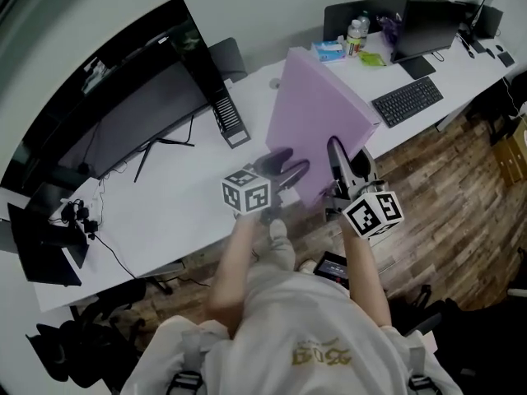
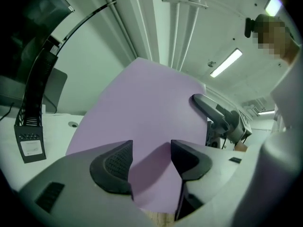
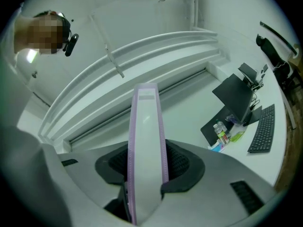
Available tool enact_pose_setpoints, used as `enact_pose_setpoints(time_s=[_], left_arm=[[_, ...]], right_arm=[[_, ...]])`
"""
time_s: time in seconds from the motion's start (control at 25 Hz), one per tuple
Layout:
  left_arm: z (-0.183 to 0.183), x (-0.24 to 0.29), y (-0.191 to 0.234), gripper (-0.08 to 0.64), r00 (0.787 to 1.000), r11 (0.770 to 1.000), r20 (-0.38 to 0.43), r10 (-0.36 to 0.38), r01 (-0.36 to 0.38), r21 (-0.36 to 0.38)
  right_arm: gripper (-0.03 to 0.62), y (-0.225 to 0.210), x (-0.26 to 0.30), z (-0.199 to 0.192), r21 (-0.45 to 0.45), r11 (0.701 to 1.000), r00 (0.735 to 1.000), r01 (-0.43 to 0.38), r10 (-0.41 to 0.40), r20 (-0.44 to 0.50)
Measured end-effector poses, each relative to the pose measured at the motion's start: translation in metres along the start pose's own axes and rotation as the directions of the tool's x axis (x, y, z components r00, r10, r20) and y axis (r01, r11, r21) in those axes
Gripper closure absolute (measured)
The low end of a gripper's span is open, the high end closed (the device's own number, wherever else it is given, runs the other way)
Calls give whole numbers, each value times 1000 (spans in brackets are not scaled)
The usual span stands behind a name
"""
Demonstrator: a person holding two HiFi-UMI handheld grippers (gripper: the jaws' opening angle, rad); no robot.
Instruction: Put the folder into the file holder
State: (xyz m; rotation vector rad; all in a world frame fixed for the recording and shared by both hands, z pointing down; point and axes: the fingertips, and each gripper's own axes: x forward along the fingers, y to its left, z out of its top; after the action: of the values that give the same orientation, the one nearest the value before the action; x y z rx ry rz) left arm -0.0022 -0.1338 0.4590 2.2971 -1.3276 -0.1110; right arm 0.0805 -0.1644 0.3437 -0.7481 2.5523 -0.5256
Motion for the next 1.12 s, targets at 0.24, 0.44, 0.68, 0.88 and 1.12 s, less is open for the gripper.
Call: enact_pose_setpoints(time_s=[0.24, 0.44, 0.68, 0.88, 1.12], left_arm=[[22, -24, -3, 295, 997, 999, 76, 27, -25, -22], [38, -54, 7, 295, 986, 998, 153, 61, -56, -37], [51, -71, 28, 295, 975, 996, 212, 66, -52, -72], [69, -82, 54, 296, 967, 995, 250, 53, -30, -95], [99, -90, 85, 298, 956, 996, 292, 27, 0, -93]], right_arm=[[411, 38, 12, 10, -42, 994, 995, -99, 100, 10], [408, 69, 26, 4, -50, 987, 988, -154, 154, 13], [403, 89, 49, -6, -65, 979, 981, -195, 195, -8], [400, 103, 78, -15, -85, 974, 978, -209, 209, -9], [396, 117, 115, -19, -109, 969, 975, -220, 222, 8]])
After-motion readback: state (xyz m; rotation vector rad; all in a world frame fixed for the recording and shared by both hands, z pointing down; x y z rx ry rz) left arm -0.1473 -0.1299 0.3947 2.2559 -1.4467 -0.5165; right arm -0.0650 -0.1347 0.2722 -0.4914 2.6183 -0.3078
